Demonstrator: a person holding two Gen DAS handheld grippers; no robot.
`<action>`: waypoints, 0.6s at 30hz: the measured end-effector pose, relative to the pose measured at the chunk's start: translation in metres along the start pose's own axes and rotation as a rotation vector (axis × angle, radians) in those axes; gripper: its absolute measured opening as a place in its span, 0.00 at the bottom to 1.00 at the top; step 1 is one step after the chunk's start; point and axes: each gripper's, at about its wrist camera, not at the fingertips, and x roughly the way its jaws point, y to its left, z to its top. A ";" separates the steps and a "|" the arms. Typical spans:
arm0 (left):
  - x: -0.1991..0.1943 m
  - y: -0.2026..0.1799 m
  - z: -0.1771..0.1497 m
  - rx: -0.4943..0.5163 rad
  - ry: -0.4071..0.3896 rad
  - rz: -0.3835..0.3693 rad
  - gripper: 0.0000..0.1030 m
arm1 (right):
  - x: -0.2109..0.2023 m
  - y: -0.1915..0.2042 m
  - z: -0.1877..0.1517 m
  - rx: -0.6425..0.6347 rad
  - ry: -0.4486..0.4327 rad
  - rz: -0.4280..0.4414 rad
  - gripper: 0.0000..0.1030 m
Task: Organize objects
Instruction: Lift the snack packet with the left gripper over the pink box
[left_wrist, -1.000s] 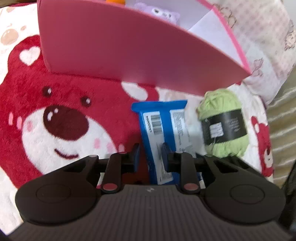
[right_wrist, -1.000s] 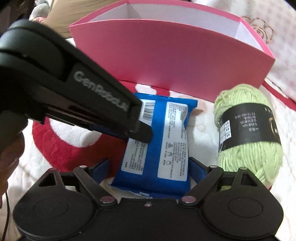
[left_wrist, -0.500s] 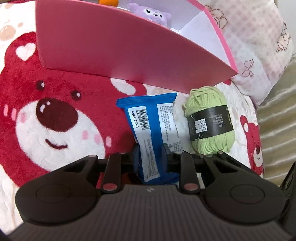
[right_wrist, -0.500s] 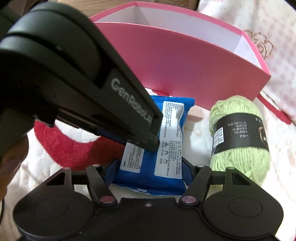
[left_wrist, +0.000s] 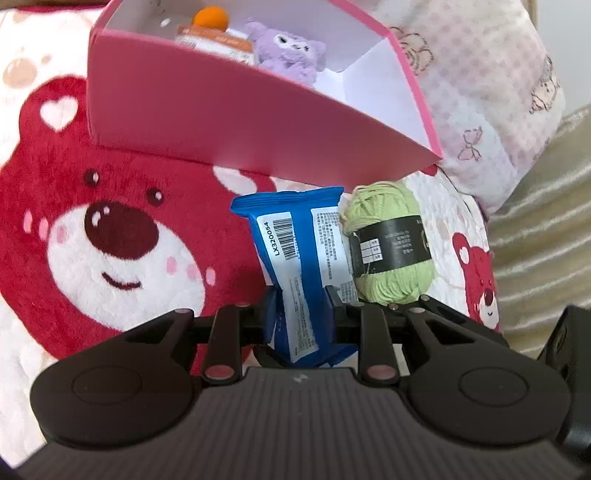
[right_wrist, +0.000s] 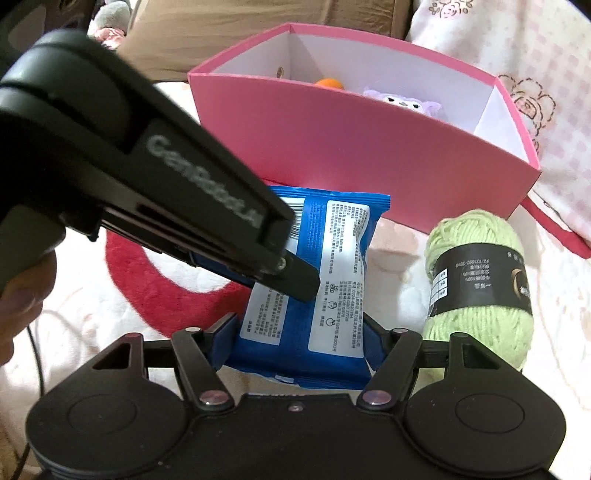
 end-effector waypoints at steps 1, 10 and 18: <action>0.000 -0.005 0.000 0.026 0.009 0.018 0.23 | -0.002 -0.002 0.001 0.007 -0.004 0.011 0.70; -0.004 -0.024 -0.004 0.071 0.045 0.027 0.23 | -0.016 -0.018 -0.007 0.112 0.011 0.093 0.70; -0.034 -0.040 -0.009 0.137 0.008 0.052 0.26 | -0.033 -0.029 -0.005 0.129 -0.027 0.149 0.70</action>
